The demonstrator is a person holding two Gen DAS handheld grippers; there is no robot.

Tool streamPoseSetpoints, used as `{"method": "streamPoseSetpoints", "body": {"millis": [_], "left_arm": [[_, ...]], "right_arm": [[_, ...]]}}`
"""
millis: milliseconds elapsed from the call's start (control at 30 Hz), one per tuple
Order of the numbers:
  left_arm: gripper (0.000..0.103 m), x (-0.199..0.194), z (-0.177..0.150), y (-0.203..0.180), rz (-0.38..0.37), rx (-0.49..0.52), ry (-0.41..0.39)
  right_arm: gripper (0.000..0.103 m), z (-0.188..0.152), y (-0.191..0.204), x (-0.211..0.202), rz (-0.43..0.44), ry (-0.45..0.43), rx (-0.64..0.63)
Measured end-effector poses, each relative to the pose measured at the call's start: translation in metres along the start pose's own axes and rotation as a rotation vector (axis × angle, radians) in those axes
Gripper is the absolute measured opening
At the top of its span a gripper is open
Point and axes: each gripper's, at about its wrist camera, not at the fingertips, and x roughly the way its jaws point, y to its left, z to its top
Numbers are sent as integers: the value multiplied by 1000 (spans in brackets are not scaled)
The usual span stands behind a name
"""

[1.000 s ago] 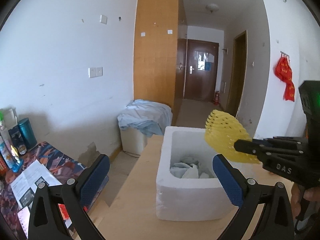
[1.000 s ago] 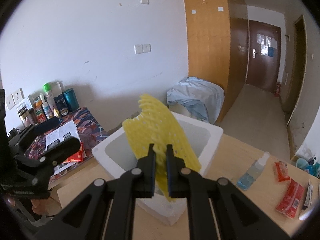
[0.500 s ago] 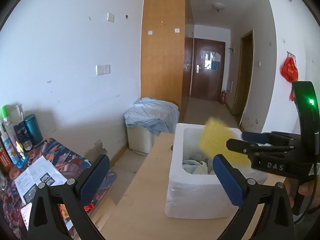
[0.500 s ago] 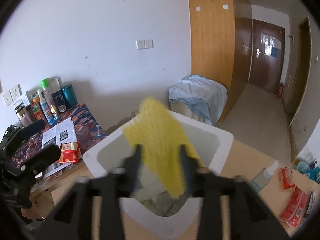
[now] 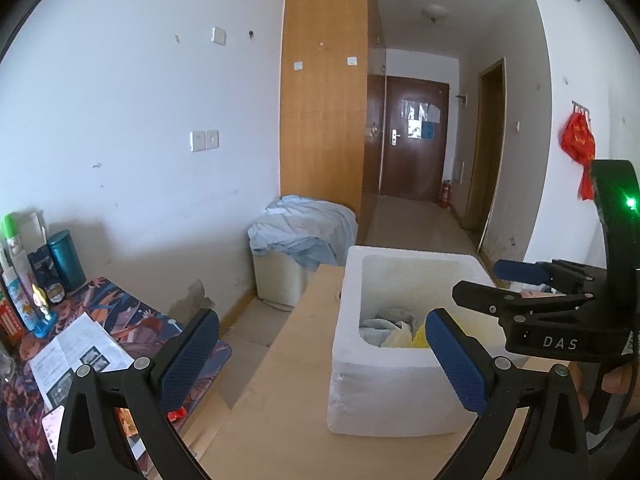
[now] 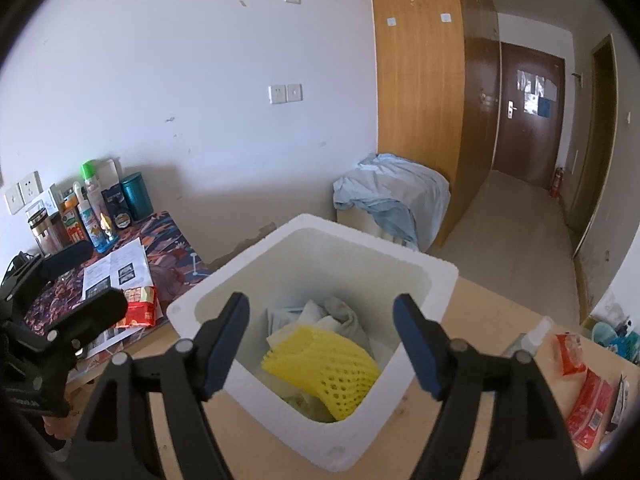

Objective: Organize soft objects

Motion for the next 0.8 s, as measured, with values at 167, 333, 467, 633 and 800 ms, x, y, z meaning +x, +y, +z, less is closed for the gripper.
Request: {"method": "streamPoseSetpoints", "body": {"millis": [167,333,467,633,800], "left_arm": [[103,1,-2,-1,3,8,9],[103,2,-2,0,11,-3,21],[103,-4,-3,-1,8,-5,15],[103,-12,-3,-6,-1,4,9],[103,-21,-2,-12,-14,11,1]], "right_arm": [[84,-1,2,-5,5,-7,3],[103,-2,1,-14,8,-28,20],[103,-4,0,-21,7,-35,37],[103,-6,1,-34,-5,-54,42],[103,-11,2,-59,-15,-90,41]]}}
